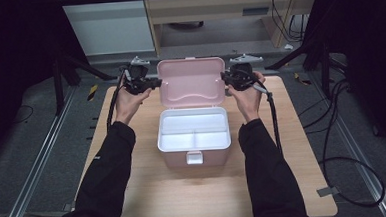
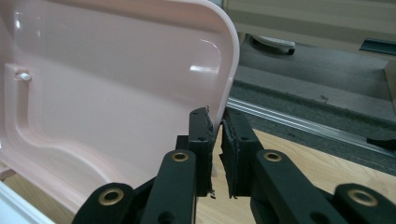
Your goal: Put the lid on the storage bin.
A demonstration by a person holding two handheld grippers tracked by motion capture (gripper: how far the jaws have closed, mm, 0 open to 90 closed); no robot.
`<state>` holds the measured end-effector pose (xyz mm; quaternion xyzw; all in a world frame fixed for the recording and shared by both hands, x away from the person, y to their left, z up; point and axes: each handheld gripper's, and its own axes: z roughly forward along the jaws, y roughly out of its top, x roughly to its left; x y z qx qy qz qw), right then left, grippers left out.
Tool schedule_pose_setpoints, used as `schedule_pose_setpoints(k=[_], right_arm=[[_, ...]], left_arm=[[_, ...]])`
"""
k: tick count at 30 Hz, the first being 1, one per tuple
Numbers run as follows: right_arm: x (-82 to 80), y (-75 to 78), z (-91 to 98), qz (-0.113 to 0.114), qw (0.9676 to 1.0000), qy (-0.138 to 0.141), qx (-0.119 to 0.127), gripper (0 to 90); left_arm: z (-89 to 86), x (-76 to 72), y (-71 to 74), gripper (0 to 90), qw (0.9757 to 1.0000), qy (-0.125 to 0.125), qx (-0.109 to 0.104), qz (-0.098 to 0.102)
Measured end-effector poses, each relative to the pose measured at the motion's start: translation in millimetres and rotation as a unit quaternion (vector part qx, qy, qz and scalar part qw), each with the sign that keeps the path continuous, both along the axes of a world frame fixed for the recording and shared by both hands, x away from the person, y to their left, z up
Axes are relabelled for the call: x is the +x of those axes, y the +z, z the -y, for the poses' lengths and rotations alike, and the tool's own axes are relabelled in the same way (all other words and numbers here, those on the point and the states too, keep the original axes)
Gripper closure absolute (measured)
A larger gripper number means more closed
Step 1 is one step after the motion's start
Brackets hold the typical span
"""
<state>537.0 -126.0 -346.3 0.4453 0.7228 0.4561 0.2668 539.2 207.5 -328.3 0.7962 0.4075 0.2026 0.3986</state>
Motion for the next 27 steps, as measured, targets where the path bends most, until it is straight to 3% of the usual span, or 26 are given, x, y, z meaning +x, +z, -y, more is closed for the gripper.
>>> schedule_pose_setpoints(k=[6,14,27], right_arm=[[-13.1,3.9,5.2,0.008,0.9999,0.002,0.012,84.1],[-34.9,6.0,8.7,0.029,0.9994,0.013,0.016,85.1],[-64.6,6.9,13.9,0.05,0.9983,0.028,0.01,85.2]], left_arm=[[3.1,-10.2,5.7,81.7,1.0,-0.004,0.005,0.007],[-1.1,-26.8,5.7,82.1,0.9998,-0.015,-0.009,0.012],[-2.1,-51.5,5.3,81.8,0.9989,-0.034,-0.009,0.032]])
